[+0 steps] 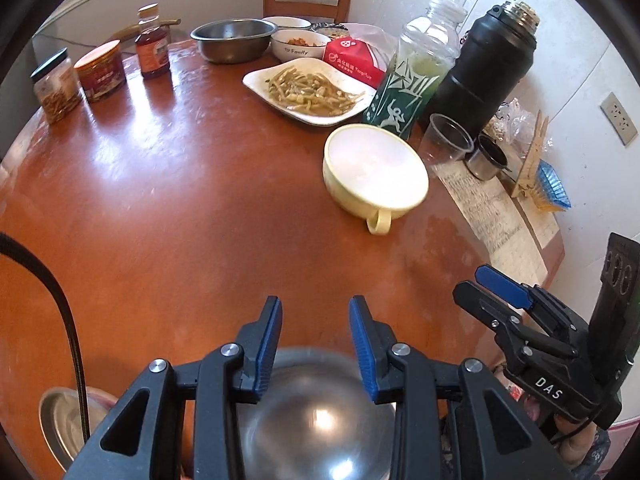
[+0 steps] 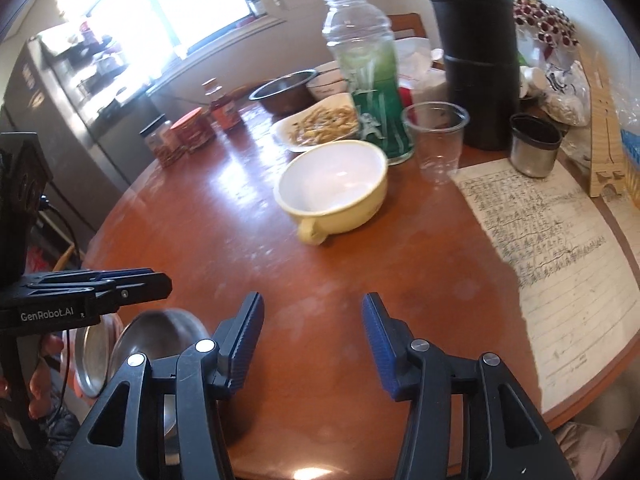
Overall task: Organize plates and bowls
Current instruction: 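Open the right tool and move it to the cream handled bowl, then grasp the rim of the cream handled bowl with the right tool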
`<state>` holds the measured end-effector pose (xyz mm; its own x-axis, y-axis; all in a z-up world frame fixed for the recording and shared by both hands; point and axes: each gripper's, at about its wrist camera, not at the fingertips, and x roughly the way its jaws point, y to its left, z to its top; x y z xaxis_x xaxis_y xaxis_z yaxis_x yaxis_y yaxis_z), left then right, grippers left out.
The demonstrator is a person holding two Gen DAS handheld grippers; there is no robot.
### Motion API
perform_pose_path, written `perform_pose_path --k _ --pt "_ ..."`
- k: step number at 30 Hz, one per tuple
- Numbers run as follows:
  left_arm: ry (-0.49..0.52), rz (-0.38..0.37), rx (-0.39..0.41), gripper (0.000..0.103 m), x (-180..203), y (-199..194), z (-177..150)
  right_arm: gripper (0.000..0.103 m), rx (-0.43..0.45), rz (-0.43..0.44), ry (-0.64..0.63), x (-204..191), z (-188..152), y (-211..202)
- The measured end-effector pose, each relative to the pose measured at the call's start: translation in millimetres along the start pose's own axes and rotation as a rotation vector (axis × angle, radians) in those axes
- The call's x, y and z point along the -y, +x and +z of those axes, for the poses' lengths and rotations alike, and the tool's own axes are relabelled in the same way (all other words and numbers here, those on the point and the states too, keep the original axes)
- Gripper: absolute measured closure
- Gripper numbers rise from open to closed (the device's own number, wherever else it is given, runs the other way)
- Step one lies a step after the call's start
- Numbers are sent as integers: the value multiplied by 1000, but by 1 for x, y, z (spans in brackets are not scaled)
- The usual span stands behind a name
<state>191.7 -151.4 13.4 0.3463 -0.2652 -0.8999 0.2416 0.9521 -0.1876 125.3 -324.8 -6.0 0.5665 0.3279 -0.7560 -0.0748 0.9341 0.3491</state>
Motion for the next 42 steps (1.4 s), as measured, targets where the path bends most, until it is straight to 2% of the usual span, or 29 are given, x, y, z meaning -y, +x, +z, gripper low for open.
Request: perform_pose_path --k 10,14,17,18,29,34,36,42 --pt "-47 1 4 63 -2 45 60 50 17 -23 86 25 46 34" --pt "-90 -55 -21 63 -3 66 73 50 12 -42 95 34 59 52" --pt "-96 -71 5 63 -1 72 79 50 -2 -51 106 39 65 65" --pt "-94 -69 2 63 0 75 82 54 -1 -51 107 40 66 68" --pt "-65 -61 -23 63 5 91 90 63 -3 -59 107 43 72 88" --pt "-59 -64 -57 63 6 99 86 72 -18 -57 72 38 74 97" --pt "-51 -66 -64 63 6 100 84 72 -20 -73 48 33 73 97" --pt "-33 -58 -93 63 6 105 77 73 -44 -47 3 23 69 98"
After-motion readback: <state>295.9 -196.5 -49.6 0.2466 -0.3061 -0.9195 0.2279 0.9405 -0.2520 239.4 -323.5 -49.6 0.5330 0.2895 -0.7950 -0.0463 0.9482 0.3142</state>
